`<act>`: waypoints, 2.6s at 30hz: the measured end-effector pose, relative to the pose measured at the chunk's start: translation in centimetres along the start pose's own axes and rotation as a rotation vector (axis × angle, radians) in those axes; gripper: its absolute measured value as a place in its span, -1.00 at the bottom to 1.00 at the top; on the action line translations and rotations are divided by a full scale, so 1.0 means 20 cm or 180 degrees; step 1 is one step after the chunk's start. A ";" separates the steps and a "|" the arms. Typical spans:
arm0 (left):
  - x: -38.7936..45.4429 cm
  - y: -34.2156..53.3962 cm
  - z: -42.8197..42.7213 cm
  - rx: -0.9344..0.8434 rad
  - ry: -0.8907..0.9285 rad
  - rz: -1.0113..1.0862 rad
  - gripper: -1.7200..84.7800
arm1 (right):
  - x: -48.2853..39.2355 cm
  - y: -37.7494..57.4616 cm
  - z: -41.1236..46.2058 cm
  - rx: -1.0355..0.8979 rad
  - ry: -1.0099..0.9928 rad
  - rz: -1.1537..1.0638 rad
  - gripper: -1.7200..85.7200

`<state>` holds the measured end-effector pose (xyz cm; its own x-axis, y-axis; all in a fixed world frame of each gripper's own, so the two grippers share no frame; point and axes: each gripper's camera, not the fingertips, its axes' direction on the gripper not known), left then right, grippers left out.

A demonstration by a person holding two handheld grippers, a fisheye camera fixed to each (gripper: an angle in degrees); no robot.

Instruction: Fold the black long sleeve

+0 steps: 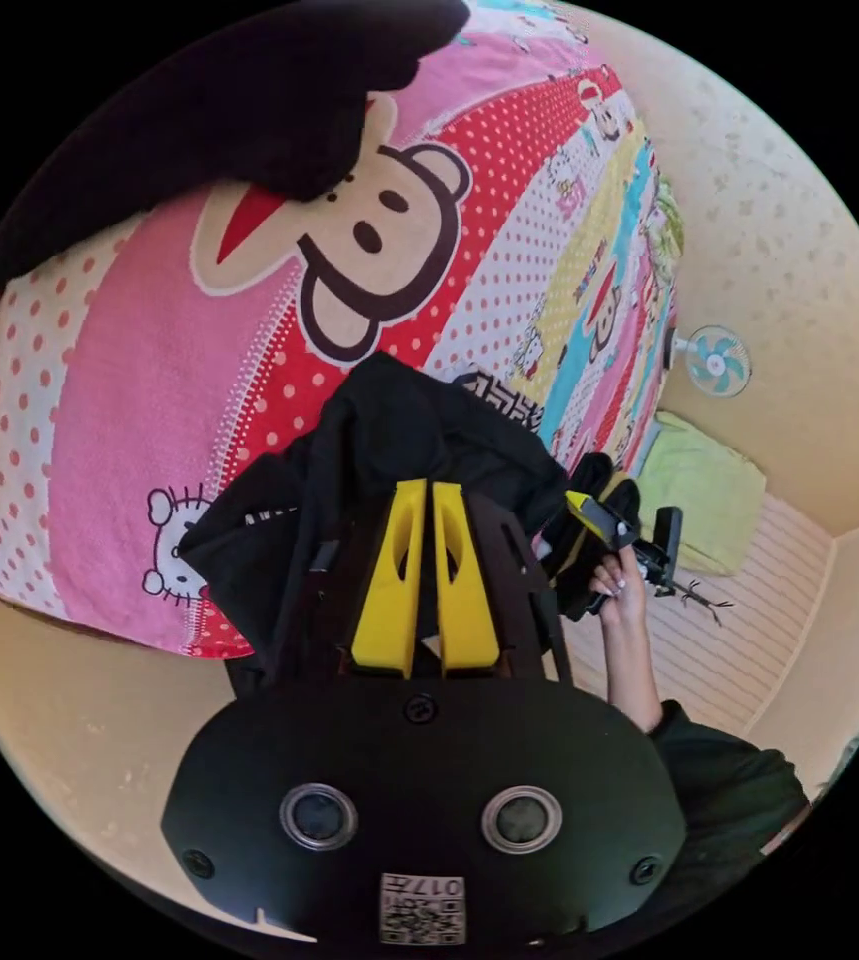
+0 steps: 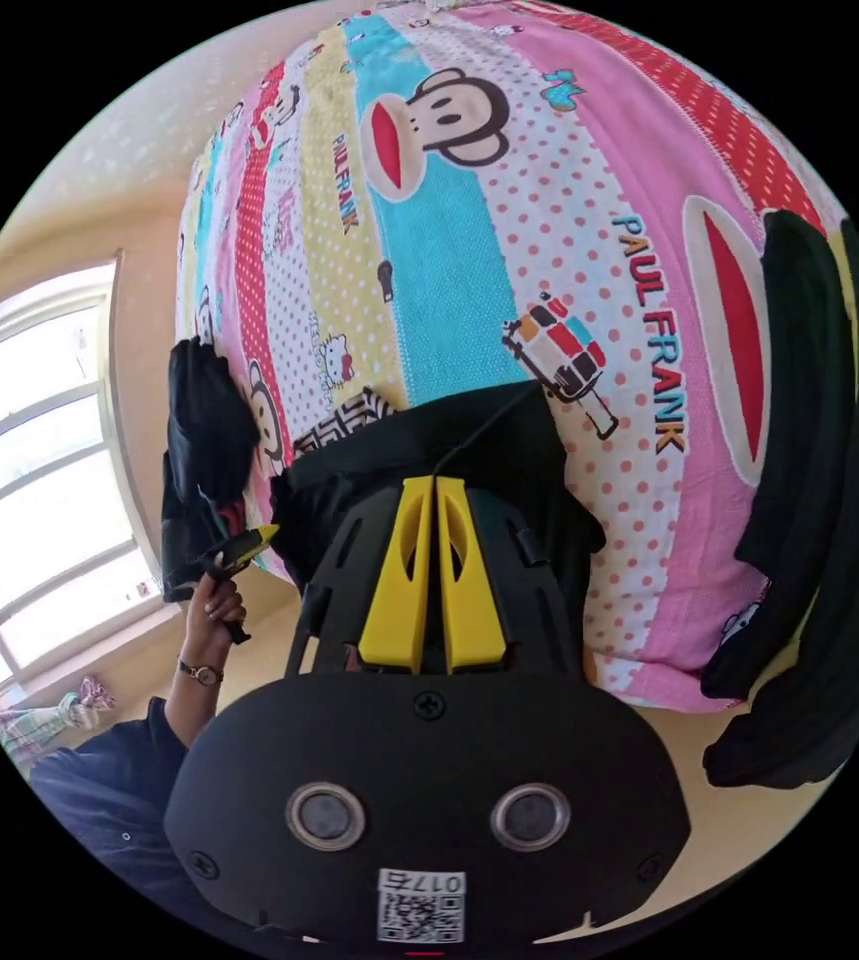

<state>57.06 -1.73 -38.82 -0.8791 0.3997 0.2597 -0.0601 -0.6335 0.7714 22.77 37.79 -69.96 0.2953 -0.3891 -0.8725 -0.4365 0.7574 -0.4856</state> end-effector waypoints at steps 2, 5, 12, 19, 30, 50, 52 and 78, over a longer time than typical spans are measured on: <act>-0.02 -0.02 -0.05 0.0161 0.0179 -0.0060 -0.97 | 0.01 -0.01 -0.05 0.0158 0.0022 0.0028 -0.94; -0.07 -0.11 -0.06 0.0295 0.0187 -0.0117 -0.95 | 0.05 -0.07 -0.06 0.0259 0.0082 0.0132 -0.94; -0.26 -0.16 0.00 0.0594 0.0547 -0.0124 -0.73 | 0.17 -0.15 0.10 0.0215 0.0187 0.0316 -0.86; -0.43 0.35 -0.03 0.0611 -0.0102 0.0017 -0.58 | -0.27 0.21 0.15 0.0168 0.0718 -0.0774 -0.79; -0.78 0.73 0.39 0.0087 -0.0195 -0.0808 -0.84 | -0.49 0.47 1.07 -0.1061 0.1653 -0.2222 -0.84; 0.63 0.96 1.61 -0.0726 -0.0545 0.2023 -0.86 | 0.41 0.67 0.01 -0.0522 0.0737 -0.1264 -0.95; 0.59 0.96 1.76 -0.0878 -0.0754 0.1903 -0.81 | 0.48 0.68 0.01 -0.0587 0.0704 -0.1191 -0.94; -0.10 1.23 1.33 -0.0261 0.0876 -0.0210 -0.87 | 0.65 0.32 0.31 -0.0852 -0.1820 0.1522 -0.52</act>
<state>69.86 -0.40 -4.91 -0.9666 0.2540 0.0345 -0.1495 -0.6681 0.7289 29.09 40.88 -84.10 0.3834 0.3314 -0.8621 -0.7945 0.5943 -0.1249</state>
